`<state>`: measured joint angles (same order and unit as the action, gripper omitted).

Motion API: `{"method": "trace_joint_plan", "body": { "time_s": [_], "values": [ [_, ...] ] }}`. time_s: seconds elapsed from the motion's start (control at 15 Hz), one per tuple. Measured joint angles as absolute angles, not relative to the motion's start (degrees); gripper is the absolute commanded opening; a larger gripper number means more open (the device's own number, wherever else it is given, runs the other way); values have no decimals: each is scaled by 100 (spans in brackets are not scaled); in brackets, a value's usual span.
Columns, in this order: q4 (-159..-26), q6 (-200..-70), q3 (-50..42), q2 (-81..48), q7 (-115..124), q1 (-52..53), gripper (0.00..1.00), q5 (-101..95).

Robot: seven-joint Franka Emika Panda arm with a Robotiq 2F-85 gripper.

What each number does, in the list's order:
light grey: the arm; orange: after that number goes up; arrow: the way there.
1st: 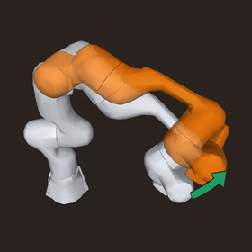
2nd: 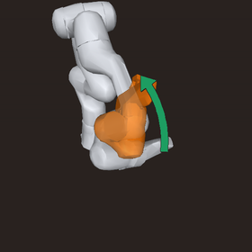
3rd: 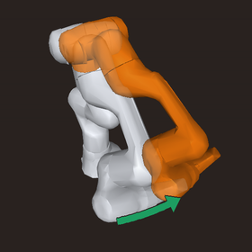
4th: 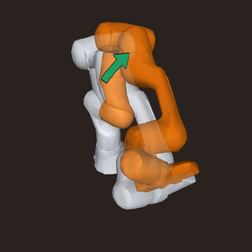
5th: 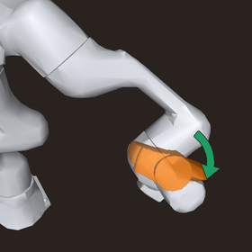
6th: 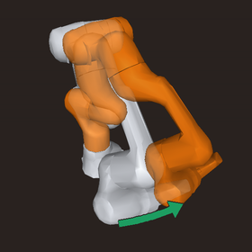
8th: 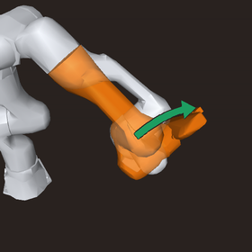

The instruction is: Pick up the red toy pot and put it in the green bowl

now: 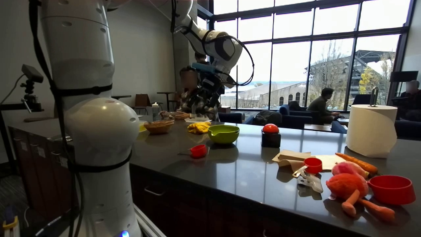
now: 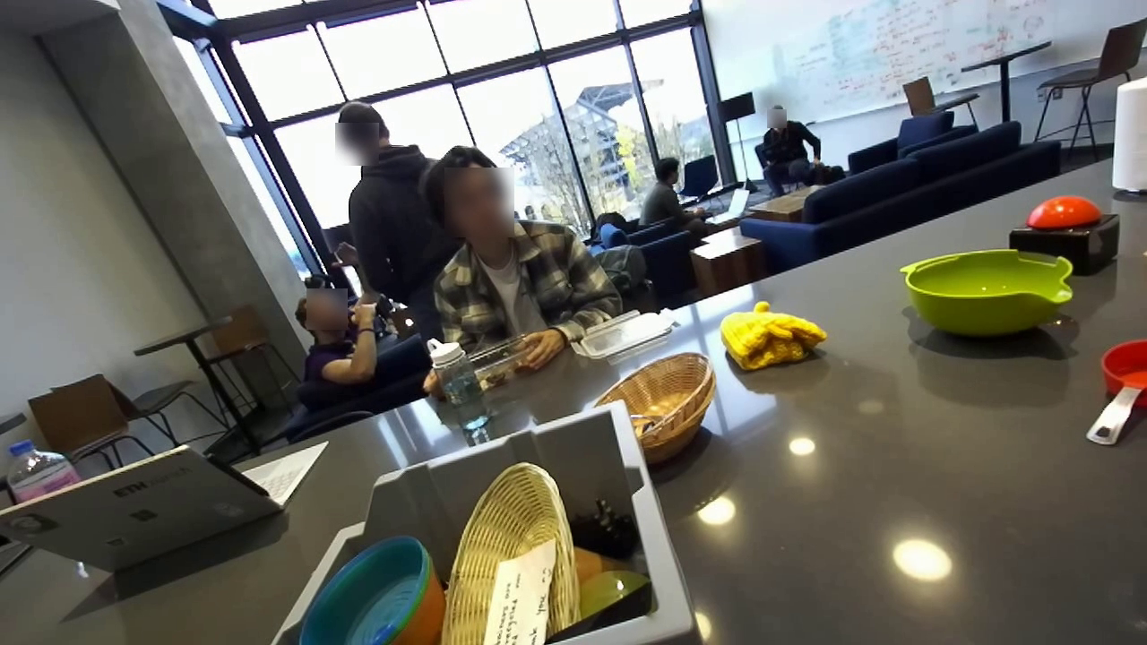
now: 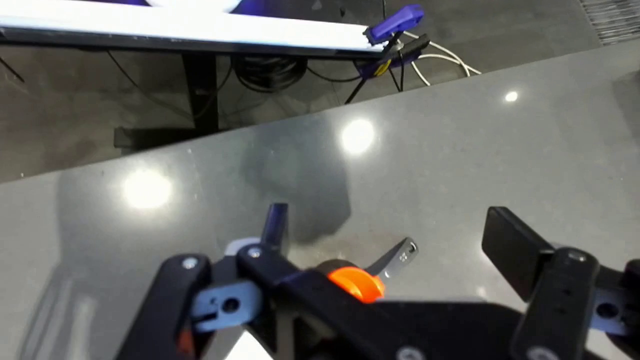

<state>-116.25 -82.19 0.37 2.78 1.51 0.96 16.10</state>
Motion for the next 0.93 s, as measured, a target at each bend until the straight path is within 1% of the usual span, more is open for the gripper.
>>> {"method": "trace_joint_plan", "body": {
  "time_s": [0.6,0.93],
  "values": [
    [-12354,-10455,175,1474,-199,226,100,1684],
    [-12572,-10784,218,1751,-199,268,100,1689]
  ]
}}
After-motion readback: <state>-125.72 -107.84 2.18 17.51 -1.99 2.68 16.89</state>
